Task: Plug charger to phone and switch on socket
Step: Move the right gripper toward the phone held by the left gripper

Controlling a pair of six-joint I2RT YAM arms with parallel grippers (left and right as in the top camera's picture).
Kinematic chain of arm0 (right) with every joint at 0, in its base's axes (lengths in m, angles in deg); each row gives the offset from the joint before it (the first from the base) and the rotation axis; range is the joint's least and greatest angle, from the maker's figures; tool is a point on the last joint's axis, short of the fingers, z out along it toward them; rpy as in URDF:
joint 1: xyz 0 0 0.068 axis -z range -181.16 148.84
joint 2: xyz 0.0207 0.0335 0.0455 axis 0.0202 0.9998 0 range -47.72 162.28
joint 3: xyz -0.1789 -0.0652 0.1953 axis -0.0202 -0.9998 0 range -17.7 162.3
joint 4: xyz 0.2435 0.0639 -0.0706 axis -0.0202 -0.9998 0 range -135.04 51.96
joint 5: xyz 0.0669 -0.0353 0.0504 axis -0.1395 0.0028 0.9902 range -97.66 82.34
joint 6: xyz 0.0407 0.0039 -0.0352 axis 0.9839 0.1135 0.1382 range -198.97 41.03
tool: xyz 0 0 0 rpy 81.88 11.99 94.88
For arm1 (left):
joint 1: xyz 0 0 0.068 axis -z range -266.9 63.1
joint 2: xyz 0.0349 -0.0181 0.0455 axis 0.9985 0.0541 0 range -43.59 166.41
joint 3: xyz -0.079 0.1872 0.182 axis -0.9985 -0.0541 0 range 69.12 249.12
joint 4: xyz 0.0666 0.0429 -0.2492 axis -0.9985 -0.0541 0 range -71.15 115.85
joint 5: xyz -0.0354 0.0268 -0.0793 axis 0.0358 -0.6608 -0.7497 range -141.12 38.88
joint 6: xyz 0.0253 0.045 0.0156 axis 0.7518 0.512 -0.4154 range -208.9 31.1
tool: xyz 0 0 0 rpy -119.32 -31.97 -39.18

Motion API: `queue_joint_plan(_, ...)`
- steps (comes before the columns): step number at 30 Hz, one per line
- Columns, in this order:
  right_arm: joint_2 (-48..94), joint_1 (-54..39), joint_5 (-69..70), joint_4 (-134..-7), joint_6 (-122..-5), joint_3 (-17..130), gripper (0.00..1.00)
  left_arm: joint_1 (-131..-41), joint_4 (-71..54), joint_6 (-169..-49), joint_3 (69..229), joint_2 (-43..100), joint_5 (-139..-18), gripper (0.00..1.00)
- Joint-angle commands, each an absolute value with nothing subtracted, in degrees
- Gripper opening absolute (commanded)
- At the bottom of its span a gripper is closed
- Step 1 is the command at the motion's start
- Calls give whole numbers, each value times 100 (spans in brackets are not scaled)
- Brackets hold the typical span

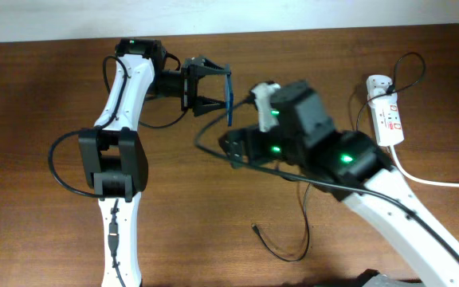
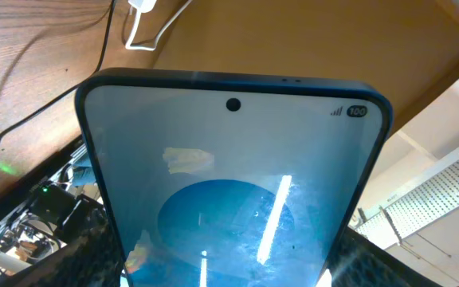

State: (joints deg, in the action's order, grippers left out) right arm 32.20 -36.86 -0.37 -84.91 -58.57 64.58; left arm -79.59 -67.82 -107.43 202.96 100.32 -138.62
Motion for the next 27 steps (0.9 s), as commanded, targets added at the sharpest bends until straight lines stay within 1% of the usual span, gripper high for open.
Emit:
queue_joint_plan(1, 3904, -4204, -2197, -8157, -5730, 6904, 99, -7994, -6789, -10793, 20438, 10008, -14131, 69)
queue_joint_plan(2, 4022, -4302, -2245, -7940, -5725, 6904, 91, -7994, -6791, -10795, 20440, 10008, -14131, 69)
queue_joint_plan(3, 4229, -4449, -2461, -7617, -5588, 6904, 84, -7994, -6791, -10795, 20438, 10006, -14131, 68)
queue_joint_plan(5, 4483, -4536, -3296, -7365, -5037, 6904, 84, -7994, -6791, -10795, 20438, 10006, -14131, 68)
queue_joint_plan(6, 4518, -4536, -3324, -7247, -5037, 6904, 83, -7994, -6789, -10795, 20438, 10008, -14131, 68)
queue_joint_plan(8, 4525, -4536, -3451, -7156, -5035, 6904, 72, -7994, -6789, -10795, 20438, 10008, -14131, 68)
queue_joint_plan(9, 4529, -4536, -3536, -7162, -5037, 6899, 69, -7994, -6789, -10795, 20438, 10008, -14131, 69)
queue_joint_plan(11, 4568, -4541, -3534, -7167, -5033, 6899, 60, -7994, -6791, -10795, 20438, 10008, -14131, 69)
queue_joint_plan(12, 4577, -4541, -3536, -7149, -5004, 6899, 57, -7994, -6791, -10795, 20438, 10008, -14131, 69)
queue_joint_plan(15, 4693, -4541, -3532, -7178, -4991, 6899, 54, -7994, -6791, -10795, 20440, 10008, -14131, 69)
queue_joint_plan(22, 4822, -4541, -3578, -7027, -4993, 6901, 50, -7994, -6789, -10793, 20438, 10006, -14120, 69)
queue_joint_plan(24, 4822, -4541, -3580, -7027, -4993, 6901, 45, -7994, -6789, -10793, 20438, 10006, -14118, 69)
queue_joint_plan(27, 4815, -4541, -3576, -7031, -4991, 6912, 42, -7994, -6758, -10793, 20438, 10006, -14111, 69)
